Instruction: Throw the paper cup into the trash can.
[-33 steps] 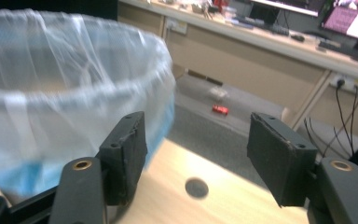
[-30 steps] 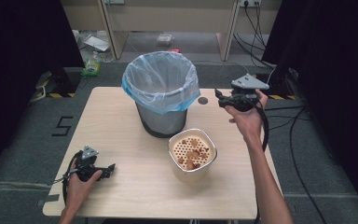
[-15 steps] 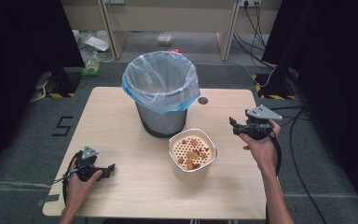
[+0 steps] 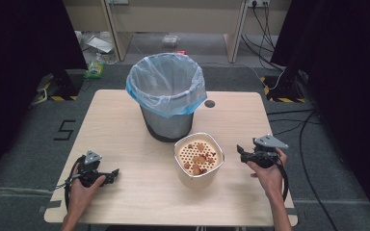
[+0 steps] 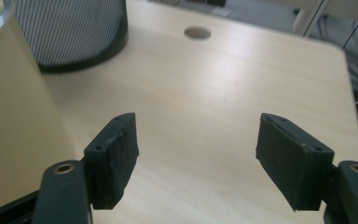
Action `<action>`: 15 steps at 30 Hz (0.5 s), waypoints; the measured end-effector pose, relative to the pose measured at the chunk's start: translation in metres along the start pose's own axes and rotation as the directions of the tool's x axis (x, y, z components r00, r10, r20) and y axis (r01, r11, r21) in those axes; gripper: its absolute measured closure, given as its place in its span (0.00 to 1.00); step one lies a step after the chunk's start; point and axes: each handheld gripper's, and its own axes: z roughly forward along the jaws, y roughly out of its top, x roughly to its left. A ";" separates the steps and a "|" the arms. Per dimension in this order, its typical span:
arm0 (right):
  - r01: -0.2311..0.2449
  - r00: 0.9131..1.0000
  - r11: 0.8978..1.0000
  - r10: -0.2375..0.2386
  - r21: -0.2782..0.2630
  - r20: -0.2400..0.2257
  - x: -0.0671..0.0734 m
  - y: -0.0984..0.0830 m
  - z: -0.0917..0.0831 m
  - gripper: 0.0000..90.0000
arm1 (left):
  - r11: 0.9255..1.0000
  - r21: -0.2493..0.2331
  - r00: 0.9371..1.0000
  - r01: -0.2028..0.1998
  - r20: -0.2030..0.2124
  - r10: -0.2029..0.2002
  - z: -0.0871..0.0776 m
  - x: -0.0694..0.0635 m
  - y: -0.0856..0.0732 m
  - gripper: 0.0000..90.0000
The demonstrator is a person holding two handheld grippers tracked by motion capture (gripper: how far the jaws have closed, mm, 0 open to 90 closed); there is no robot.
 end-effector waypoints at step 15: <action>-0.024 1.000 0.993 0.026 0.116 -0.015 0.007 -0.053 -0.008 0.30 | 1.000 0.001 1.000 -0.002 0.007 0.002 0.000 0.000 0.000 0.00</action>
